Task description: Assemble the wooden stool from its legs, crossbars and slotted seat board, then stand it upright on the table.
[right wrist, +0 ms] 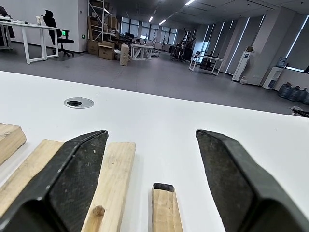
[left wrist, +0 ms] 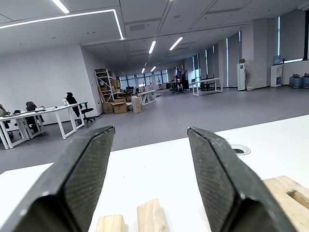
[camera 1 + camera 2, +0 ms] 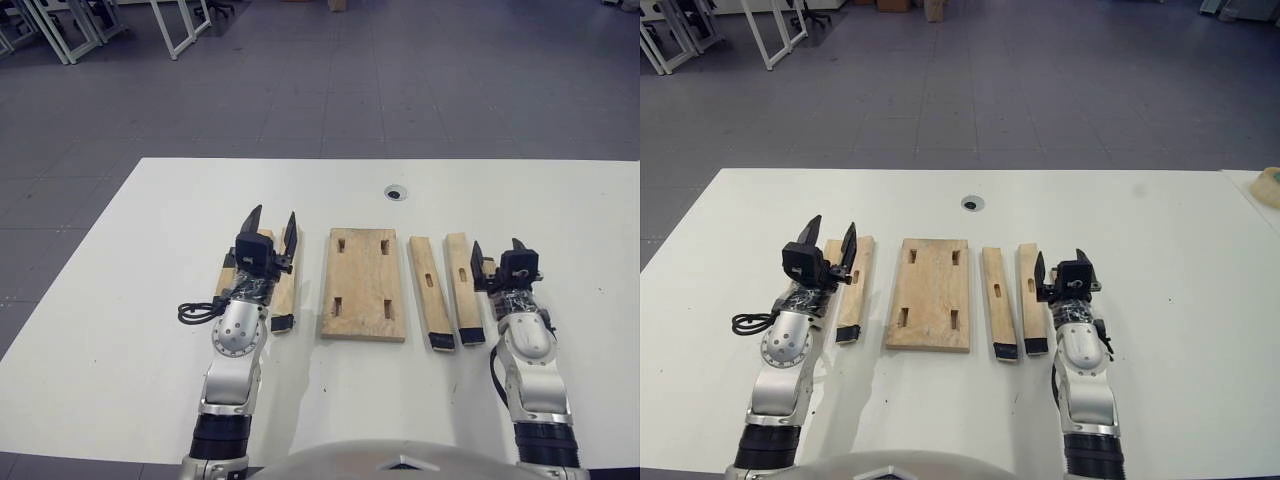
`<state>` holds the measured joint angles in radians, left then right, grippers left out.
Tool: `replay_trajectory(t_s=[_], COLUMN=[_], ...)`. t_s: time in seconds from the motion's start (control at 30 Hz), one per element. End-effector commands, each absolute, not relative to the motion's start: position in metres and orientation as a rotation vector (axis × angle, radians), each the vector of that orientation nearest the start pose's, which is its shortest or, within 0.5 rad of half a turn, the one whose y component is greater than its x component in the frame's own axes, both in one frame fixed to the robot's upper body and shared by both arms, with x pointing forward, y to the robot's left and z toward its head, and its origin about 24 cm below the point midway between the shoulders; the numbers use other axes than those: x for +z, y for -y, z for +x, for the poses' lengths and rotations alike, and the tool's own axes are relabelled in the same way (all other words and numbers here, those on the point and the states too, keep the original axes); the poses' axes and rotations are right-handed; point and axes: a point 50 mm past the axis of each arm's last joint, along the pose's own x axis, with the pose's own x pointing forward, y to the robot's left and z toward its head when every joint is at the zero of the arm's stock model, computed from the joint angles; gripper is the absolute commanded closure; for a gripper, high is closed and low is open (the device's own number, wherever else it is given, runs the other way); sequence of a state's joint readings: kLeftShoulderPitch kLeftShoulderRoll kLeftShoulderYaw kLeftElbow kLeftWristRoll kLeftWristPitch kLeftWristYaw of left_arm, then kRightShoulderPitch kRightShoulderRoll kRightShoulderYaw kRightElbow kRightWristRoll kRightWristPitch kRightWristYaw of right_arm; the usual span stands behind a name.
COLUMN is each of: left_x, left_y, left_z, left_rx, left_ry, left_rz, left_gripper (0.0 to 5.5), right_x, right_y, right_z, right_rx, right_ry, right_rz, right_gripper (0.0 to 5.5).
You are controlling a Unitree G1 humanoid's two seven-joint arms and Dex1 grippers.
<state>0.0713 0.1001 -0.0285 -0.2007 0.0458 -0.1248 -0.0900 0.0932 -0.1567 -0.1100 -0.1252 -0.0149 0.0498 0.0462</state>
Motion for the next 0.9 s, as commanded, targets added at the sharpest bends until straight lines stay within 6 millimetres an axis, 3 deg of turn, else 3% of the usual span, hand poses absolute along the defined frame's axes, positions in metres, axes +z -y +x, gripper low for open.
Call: replay_trajectory(t_s=[0.03, 0.4, 0.9], left_x=[0.080, 0.074, 0.072], left_y=[-0.161, -0.160, -0.160], left_z=[0.231, 0.225, 0.222], left_rx=[-0.057, -0.029, -0.058], left_ry=[0.230, 0.189, 0.116], left_rz=[0.146, 0.117, 0.122], left_gripper=[2.69, 2.69, 2.69], right_x=[0.053, 0.052, 0.024], right_y=[0.215, 0.227, 0.238], right_z=[0.224, 0.224, 0.174], right_rx=[-0.063, -0.042, -0.080], right_ry=[-0.040, -0.102, -0.283], right_rz=[-0.179, -0.157, -0.094], right_gripper=[2.12, 2.12, 2.12])
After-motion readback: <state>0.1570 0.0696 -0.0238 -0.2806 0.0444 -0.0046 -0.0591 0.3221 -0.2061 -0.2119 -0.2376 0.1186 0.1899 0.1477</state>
